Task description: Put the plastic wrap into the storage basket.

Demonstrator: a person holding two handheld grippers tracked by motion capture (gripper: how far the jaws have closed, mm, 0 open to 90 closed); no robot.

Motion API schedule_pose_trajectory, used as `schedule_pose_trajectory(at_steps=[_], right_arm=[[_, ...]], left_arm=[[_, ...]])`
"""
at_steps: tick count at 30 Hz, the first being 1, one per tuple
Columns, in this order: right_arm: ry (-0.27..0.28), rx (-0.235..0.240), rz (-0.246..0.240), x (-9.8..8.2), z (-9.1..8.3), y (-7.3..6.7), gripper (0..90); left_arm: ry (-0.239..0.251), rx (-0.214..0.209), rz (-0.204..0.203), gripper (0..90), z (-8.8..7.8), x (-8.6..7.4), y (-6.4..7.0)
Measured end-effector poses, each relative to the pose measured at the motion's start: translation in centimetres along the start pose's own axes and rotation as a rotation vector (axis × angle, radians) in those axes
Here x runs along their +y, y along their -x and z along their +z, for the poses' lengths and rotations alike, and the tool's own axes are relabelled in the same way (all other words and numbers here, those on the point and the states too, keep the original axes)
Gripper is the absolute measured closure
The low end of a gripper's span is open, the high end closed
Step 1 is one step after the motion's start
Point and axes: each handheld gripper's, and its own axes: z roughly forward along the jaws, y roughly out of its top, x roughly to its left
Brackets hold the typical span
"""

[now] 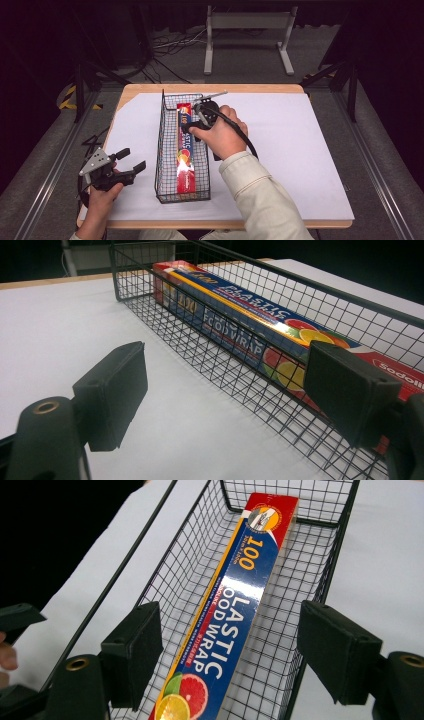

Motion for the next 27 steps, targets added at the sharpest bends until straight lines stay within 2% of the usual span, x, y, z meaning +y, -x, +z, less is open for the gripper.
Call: schedule_pose_trajectory(at_steps=[2, 6, 8, 11, 12, 14, 24, 27], right_arm=[[0.004, 0.017, -0.003, 0.0, -0.4, 0.5, 26.9], [0.019, 0.061, -0.051, -0.1, -1.8, 1.4, 26.8], [0.026, 0.068, -0.093, -0.2, -2.4, 1.8, 26.3], [0.029, 0.082, -0.106, -0.4, -3.2, 2.3, 26.1], [0.035, 0.088, -0.118, -0.6, -3.9, 3.0, 25.5], [0.039, 0.087, -0.120, -0.7, -4.2, 3.3, 25.3], [0.117, 0.109, -0.153, -2.2, -8.2, 8.1, 21.5], [0.131, 0.086, -0.143, -2.7, -9.4, 9.4, 21.4]], left_arm=[[-0.007, 0.012, 0.011, 18.6, 0.0, 0.0, 0.1], [-0.014, 0.017, 0.013, 18.6, 0.1, 0.0, 0.1], [-0.016, 0.016, 0.010, 18.6, 0.1, 0.0, 0.0], [-0.018, 0.017, 0.009, 18.6, 0.1, 0.0, 0.0], [-0.020, 0.017, 0.009, 18.6, 0.1, 0.0, 0.0], [-0.021, 0.015, 0.007, 18.6, 0.1, 0.0, 0.0], [-0.023, 0.011, 0.003, 18.6, 0.1, 0.0, 0.0], [-0.023, 0.004, 0.001, 18.6, 0.2, 0.0, -0.1]])
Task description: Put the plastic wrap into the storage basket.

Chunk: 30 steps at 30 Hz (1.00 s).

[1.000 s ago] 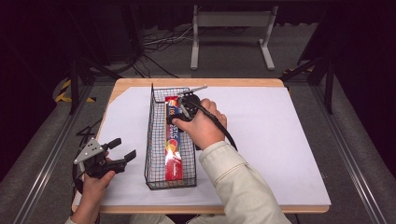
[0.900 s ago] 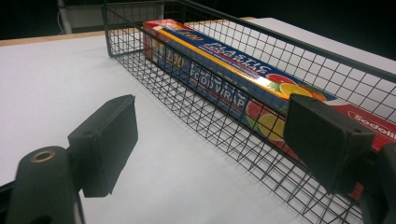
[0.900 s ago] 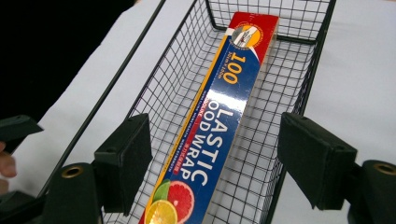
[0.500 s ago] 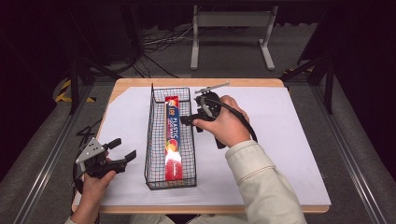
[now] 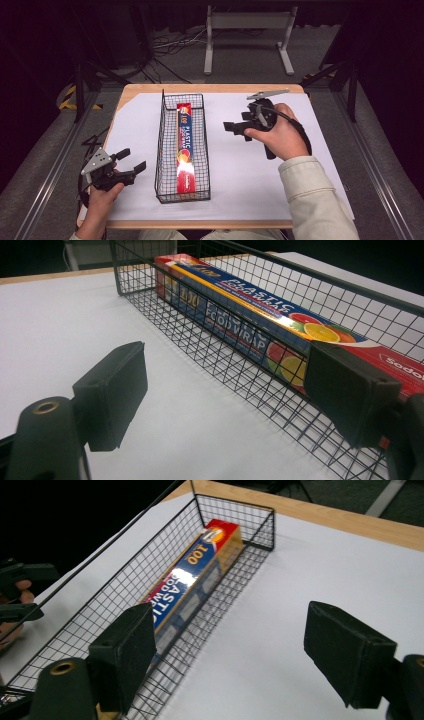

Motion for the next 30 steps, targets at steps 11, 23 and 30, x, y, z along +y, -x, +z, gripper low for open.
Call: schedule_pose_trajectory(at_steps=[11, 23, 30], right_arm=[[0.083, -0.067, -0.053, -2.9, -2.9, 4.1, 19.8], [0.140, -0.109, -0.067, -8.2, -3.3, 7.9, 19.7], [0.140, -0.114, -0.087, -11.2, -2.7, 9.4, 19.7]], left_arm=[[-0.001, 0.003, -0.010, 18.4, 0.1, -0.1, -0.2], [-0.046, 0.021, 0.051, 17.5, 0.6, -0.3, -0.2], [-0.060, 0.019, 0.068, 17.3, 0.8, -0.5, -0.4]])
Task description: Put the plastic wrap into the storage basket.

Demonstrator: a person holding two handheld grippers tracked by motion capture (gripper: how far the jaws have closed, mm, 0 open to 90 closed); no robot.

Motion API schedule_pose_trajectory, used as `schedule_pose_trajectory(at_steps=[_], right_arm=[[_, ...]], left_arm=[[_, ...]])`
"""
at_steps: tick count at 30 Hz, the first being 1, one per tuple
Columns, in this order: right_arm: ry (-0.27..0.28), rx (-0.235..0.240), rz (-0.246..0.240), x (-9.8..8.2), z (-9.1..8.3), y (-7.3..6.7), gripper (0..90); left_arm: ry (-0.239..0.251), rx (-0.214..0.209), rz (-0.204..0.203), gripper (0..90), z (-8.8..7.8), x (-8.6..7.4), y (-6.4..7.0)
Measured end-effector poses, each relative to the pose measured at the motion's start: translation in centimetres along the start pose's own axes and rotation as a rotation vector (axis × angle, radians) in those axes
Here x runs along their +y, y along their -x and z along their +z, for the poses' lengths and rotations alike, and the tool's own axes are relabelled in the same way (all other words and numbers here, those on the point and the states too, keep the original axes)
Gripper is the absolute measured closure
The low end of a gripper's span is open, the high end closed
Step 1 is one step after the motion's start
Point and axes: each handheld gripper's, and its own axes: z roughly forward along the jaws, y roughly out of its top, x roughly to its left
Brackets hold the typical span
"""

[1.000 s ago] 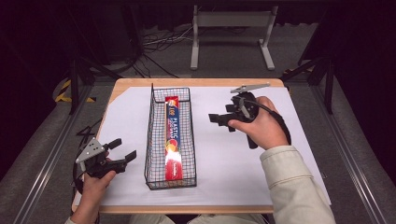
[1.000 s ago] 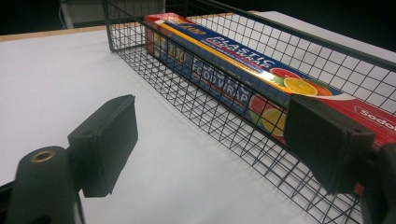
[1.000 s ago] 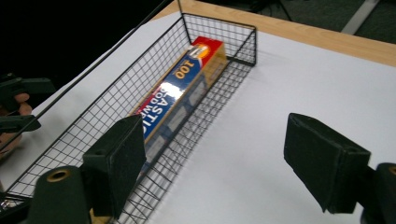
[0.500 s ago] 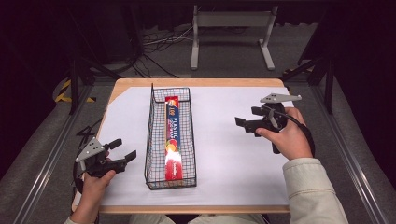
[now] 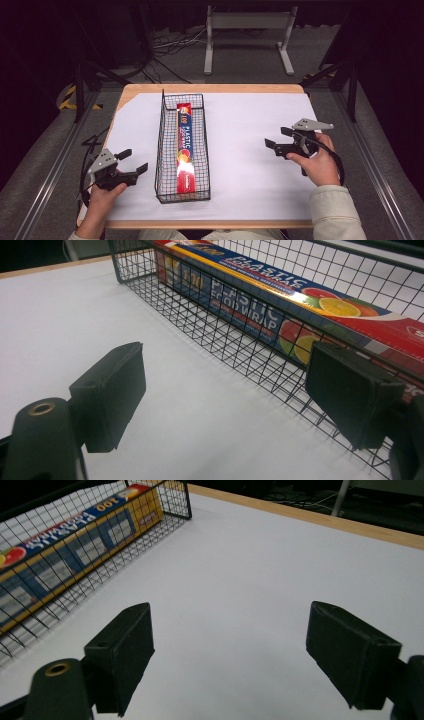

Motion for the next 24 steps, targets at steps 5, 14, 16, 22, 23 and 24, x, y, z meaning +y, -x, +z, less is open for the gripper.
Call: schedule_pose_trajectory(at_steps=[5, 14, 16, 22, 23, 24], right_arm=[[-0.027, 0.023, -0.013, -2.0, 0.0, 0.7, 19.7], [-0.072, 0.010, -0.014, -4.4, 1.1, 0.5, 18.2], [-0.085, 0.014, -0.008, -4.8, 1.4, 0.4, 18.4], [-0.100, 0.016, 0.002, -5.6, 1.9, 0.2, 19.3], [-0.098, 0.016, 0.001, -5.6, 1.9, 0.1, 19.3], [-0.094, 0.017, -0.004, -5.6, 1.9, 0.1, 19.2]], left_arm=[[-0.010, -0.012, 0.003, 17.2, 0.2, -0.1, 0.1], [-0.025, -0.017, 0.004, 17.2, 0.5, -0.2, 0.0], [-0.028, -0.018, 0.005, 17.2, 0.6, -0.3, 0.0], [-0.031, -0.013, 0.011, 17.3, 0.7, -0.4, 0.1], [-0.030, -0.011, 0.013, 17.3, 0.7, -0.4, 0.1], [-0.032, -0.011, 0.015, 17.3, 0.7, -0.4, 0.2]])
